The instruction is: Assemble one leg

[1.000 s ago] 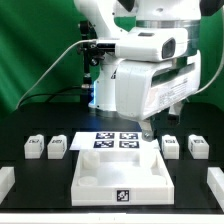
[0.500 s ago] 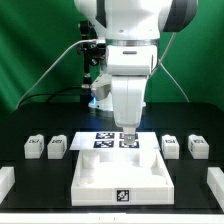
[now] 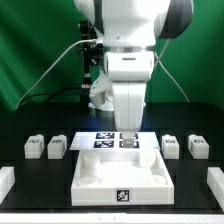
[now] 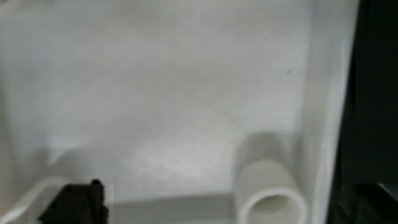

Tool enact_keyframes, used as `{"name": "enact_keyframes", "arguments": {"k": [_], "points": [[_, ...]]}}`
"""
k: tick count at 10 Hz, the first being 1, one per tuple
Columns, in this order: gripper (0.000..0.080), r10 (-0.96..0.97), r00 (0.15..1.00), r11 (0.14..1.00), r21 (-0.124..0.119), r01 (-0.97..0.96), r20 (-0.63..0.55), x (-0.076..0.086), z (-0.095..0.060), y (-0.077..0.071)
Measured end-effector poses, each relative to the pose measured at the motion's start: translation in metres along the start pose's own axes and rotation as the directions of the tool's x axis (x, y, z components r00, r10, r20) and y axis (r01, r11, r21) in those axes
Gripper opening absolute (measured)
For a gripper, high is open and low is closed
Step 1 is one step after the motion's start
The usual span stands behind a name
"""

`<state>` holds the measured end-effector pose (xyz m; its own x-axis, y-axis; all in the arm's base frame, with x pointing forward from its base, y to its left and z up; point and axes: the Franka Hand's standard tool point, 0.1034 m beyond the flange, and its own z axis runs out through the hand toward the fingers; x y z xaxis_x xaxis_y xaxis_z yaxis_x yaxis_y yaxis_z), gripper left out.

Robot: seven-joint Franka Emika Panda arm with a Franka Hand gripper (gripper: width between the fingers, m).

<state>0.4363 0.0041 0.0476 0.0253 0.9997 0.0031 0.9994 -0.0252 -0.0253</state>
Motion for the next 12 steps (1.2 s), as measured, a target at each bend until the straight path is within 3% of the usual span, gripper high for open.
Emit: {"name": "enact_keyframes", "arguments": {"k": [1, 2, 5, 8, 9, 10, 12], "points": [[0.065, 0.004, 1.0, 1.0, 0.014, -0.004, -0.002, -0.003, 0.015, -0.015], [0.065, 0.015, 1.0, 0.999, 0.034, -0.015, -0.006, -0.006, 0.028, -0.02], [0.065, 0.029, 1.0, 0.999, 0.033, -0.029, -0.012, -0.005, 0.04, -0.017], [0.0253, 0.03, 0.999, 0.999, 0.033, -0.029, -0.012, -0.005, 0.04, -0.017], [0.0253, 0.03, 0.999, 0.999, 0.034, -0.029, -0.012, -0.005, 0.04, -0.017], [0.0078, 0.029, 1.0, 0.999, 0.032, -0.028, -0.012, -0.005, 0.04, -0.017], [0.0063, 0.03, 0.999, 0.999, 0.025, -0.03, -0.012, -0.005, 0.039, -0.015]]}}
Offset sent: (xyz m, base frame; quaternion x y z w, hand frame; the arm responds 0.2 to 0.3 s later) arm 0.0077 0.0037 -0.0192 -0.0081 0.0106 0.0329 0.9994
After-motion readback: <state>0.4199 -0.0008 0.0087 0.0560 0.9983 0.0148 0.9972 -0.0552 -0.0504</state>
